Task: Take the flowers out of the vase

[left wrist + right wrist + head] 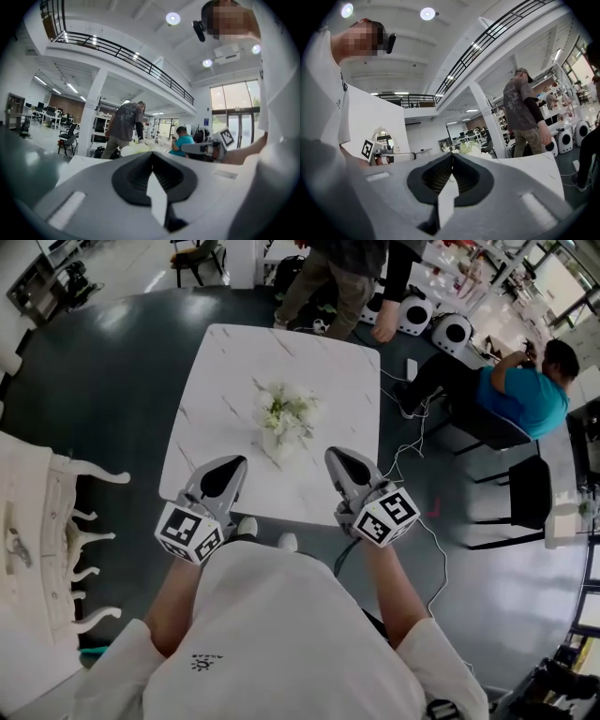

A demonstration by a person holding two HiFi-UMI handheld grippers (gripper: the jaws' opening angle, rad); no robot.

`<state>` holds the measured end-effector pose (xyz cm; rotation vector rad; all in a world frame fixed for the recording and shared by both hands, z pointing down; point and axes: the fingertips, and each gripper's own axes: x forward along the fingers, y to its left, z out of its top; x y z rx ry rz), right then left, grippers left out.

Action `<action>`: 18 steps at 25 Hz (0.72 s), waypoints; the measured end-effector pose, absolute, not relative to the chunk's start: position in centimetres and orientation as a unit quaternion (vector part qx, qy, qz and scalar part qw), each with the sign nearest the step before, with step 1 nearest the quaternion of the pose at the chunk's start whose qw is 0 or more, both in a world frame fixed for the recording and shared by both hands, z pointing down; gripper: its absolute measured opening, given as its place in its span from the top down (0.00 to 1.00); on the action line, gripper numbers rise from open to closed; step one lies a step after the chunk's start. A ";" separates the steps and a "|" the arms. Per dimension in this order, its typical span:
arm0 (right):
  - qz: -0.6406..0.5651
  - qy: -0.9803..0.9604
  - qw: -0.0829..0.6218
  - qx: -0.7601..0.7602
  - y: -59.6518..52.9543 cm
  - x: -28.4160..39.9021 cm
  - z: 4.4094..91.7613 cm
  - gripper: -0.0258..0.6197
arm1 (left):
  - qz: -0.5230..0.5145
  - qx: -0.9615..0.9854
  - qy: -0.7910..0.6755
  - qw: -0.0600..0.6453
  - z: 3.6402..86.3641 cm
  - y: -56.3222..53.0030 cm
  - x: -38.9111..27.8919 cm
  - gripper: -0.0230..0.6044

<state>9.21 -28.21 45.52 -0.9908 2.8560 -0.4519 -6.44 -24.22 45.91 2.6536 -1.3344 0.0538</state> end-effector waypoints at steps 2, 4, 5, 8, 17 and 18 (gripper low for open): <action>-0.146 0.930 0.034 -0.334 -28.9 9.0 46.0 0.96 | 0.013 0.894 -0.440 0.089 45.8 -25.1 -6.6 0.98; -0.142 0.929 0.023 -0.341 -29.4 8.6 46.7 0.96 | 0.008 0.897 -0.432 0.093 45.7 -25.8 -6.7 0.98; -0.139 0.929 0.017 -0.344 -29.6 8.4 47.1 0.96 | 0.008 0.898 -0.429 0.094 45.7 -26.2 -6.8 0.98; -0.135 0.924 0.004 -0.358 -30.2 8.1 48.2 0.96 | 0.011 0.902 -0.422 0.096 45.9 -27.1 -7.1 0.98; -0.149 0.919 0.002 -0.365 -31.9 7.8 50.4 0.76 | 0.022 0.908 -0.407 0.093 46.5 -29.3 -7.2 0.98; -0.150 0.921 0.001 -0.360 -32.0 7.5 50.6 0.72 | 0.024 0.908 -0.407 0.094 46.6 -29.5 -7.2 0.98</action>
